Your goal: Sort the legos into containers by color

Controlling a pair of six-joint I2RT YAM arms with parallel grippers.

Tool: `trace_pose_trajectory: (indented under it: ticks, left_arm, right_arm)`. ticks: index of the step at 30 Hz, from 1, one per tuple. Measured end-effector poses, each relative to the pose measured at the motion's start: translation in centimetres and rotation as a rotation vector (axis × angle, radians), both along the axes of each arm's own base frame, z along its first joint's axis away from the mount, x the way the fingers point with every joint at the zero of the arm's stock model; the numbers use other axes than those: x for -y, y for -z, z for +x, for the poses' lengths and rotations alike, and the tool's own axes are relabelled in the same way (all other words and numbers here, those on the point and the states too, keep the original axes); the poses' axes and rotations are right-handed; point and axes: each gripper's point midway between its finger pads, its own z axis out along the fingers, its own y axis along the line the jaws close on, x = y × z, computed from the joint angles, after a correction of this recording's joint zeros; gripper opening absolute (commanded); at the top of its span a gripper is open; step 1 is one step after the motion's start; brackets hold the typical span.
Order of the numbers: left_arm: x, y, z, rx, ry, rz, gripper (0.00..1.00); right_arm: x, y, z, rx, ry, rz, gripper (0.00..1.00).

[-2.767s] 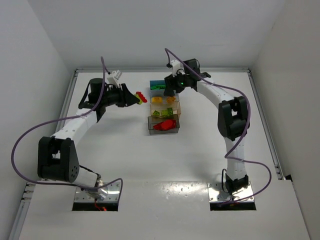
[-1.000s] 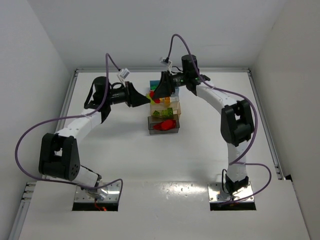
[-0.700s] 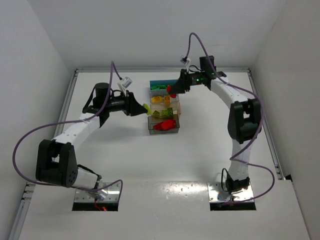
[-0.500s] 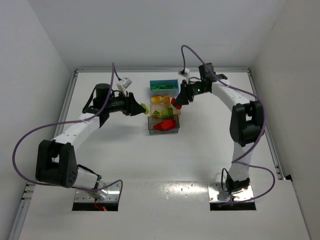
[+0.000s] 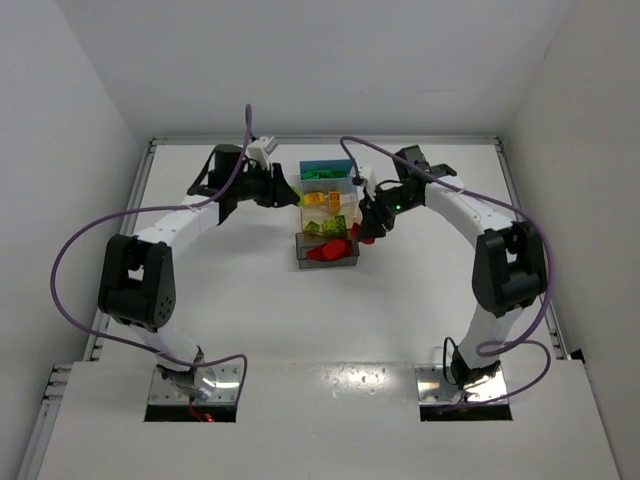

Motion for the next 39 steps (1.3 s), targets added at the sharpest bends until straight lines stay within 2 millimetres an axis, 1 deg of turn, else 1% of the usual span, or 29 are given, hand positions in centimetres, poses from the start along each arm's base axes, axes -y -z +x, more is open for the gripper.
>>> trace_pose_trajectory:
  ticks: [4, 8, 12, 18, 25, 30, 32, 36, 37, 39]
  left_arm:
    - [0.7, 0.0, -0.3, -0.002, 0.014, 0.003, 0.25]
    - [0.8, -0.1, -0.2, 0.003, 0.009, 0.008, 0.25]
    - [0.5, 0.0, 0.2, 0.006, -0.015, 0.021, 0.26]
    - [-0.5, 0.1, 1.2, 0.011, -0.09, 0.063, 0.26]
    - [-2.8, 0.2, 2.6, -0.008, -0.203, 0.071, 0.26]
    - [-3.8, 0.2, 3.1, -0.018, -0.244, 0.067, 0.26]
    - [-3.8, 0.3, 3.1, -0.02, -0.247, 0.066, 0.26]
    - [-4.2, 0.3, 3.2, -0.022, -0.253, 0.064, 0.26]
    - [-4.3, 0.3, 3.2, -0.022, -0.257, 0.063, 0.26]
    - [-4.9, 0.3, 3.4, -0.024, -0.269, 0.063, 0.26]
  right_arm:
    - [-0.2, 0.4, 0.2, 0.015, -0.008, -0.023, 0.03]
    - [-1.6, 1.2, 0.6, 0.012, -0.041, -0.03, 0.04]
    - [-3.1, 1.7, 0.3, 0.007, -0.079, -0.03, 0.04]
    - [-5.8, 1.8, -0.2, 0.023, -0.146, -0.024, 0.04]
    - [-8.5, 2.2, -0.9, 0.038, -0.21, -0.018, 0.04]
    - [-10.2, 3.2, -0.6, 0.041, -0.239, -0.021, 0.06]
    - [-10.7, 3.5, -0.4, 0.044, -0.243, -0.023, 0.06]
    - [-11.6, 3.8, 0.4, 0.063, -0.243, -0.03, 0.13]
    - [-11.7, 3.8, 0.6, 0.067, -0.242, -0.03, 0.19]
    - [-12.1, 3.9, 0.8, 0.073, -0.242, -0.032, 0.27]
